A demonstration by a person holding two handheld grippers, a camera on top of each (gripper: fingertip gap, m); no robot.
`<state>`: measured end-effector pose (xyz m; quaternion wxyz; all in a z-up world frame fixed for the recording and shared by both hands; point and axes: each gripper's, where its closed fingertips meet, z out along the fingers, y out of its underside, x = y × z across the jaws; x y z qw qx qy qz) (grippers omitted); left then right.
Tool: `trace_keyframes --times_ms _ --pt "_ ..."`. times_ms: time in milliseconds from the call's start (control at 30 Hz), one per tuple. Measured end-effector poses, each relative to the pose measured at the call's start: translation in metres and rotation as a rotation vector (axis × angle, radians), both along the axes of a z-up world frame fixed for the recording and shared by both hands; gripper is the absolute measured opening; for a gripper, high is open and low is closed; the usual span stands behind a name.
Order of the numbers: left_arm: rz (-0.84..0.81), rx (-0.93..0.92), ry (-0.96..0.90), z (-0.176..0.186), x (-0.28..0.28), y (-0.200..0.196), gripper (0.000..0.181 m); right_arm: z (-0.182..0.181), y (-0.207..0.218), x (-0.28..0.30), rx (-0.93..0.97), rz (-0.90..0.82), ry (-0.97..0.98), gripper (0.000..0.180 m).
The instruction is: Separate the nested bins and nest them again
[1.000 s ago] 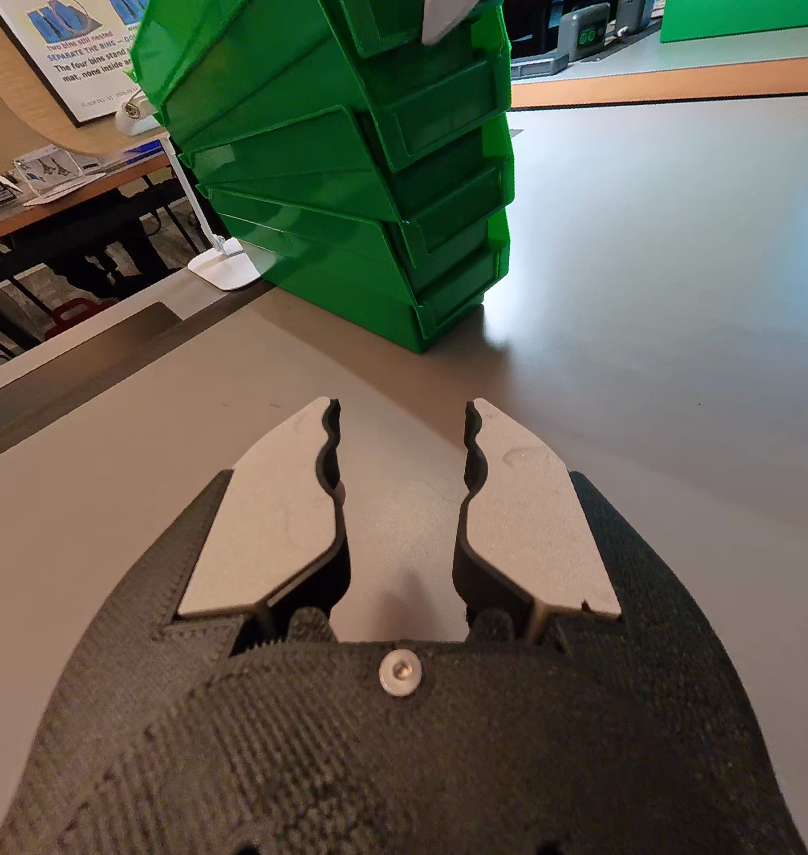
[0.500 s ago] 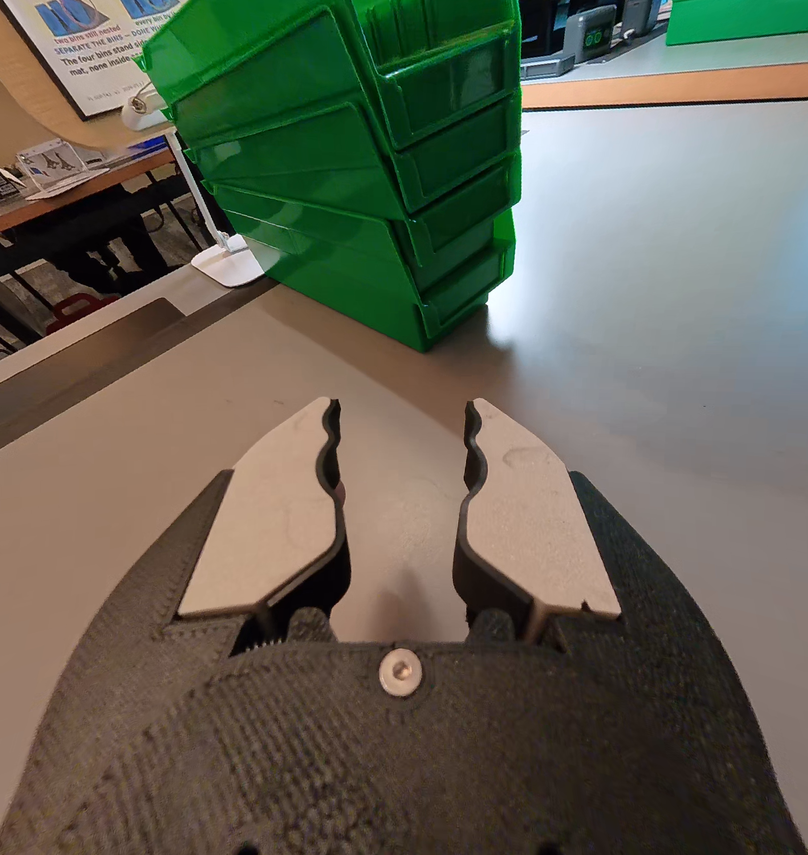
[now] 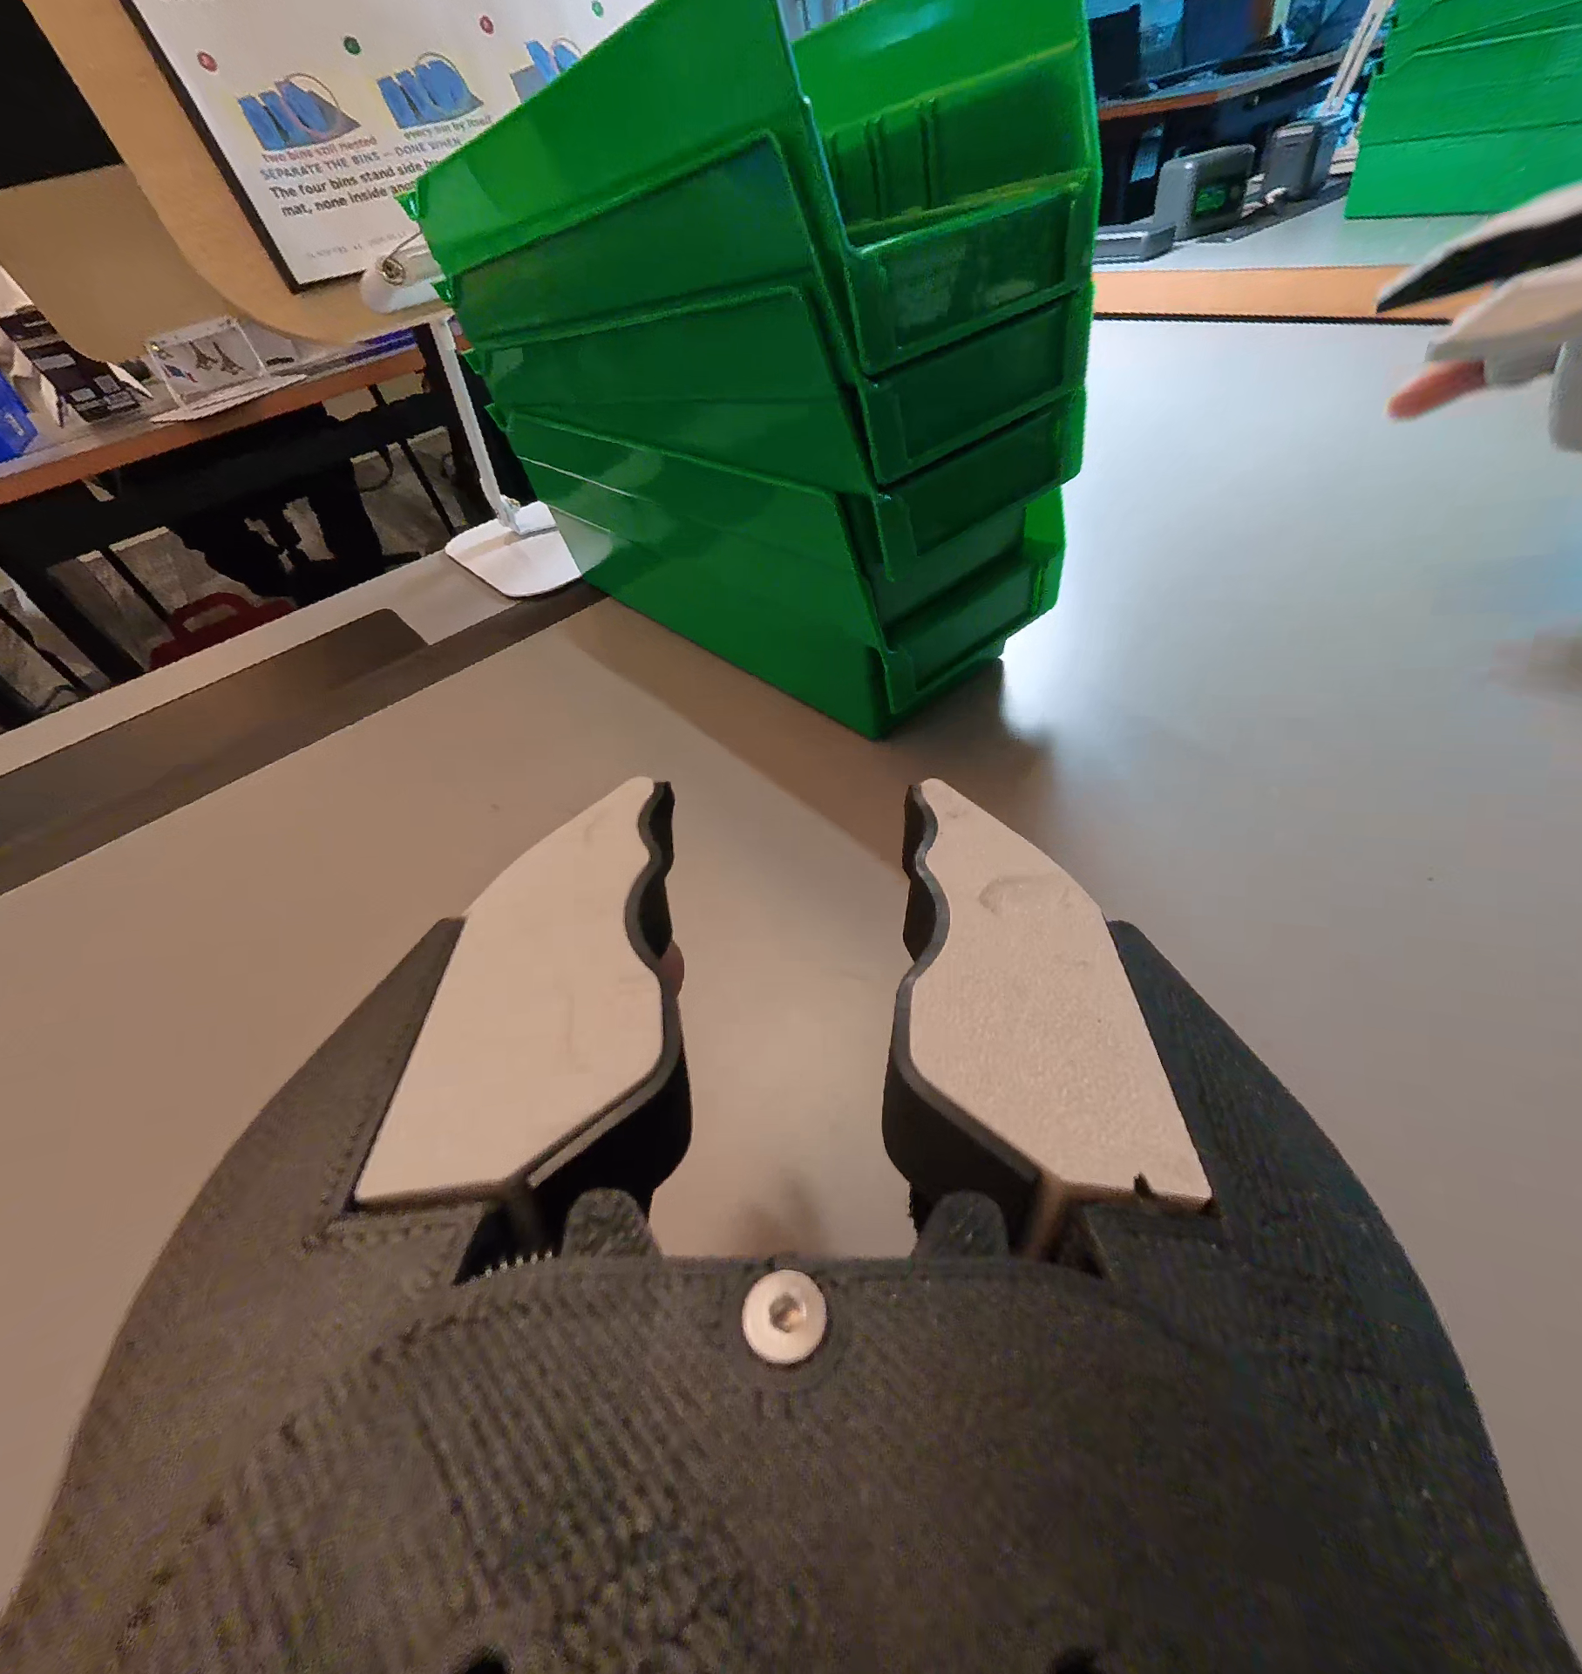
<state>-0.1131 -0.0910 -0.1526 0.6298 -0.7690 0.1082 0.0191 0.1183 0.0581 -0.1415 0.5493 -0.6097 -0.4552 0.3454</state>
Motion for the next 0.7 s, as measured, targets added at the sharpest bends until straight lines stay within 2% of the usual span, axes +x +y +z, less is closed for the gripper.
trace_keyframes --times_ms 67,167,267,700 --pt "0.013 0.003 0.003 -0.002 -0.004 0.001 0.049 -0.011 -0.002 -0.003 -0.011 0.035 -0.007 0.051" --pt "0.012 0.017 0.004 0.0 -0.006 0.001 0.049 0.008 -0.009 -0.007 0.065 0.067 0.039 0.05" --pt "0.022 0.034 0.028 0.004 -0.011 0.002 0.049 -0.008 -0.013 -0.01 0.036 0.091 0.0 0.052" --pt "0.038 0.072 0.013 0.012 -0.026 0.004 0.051 -0.008 -0.017 -0.013 0.076 0.095 -0.007 0.051"
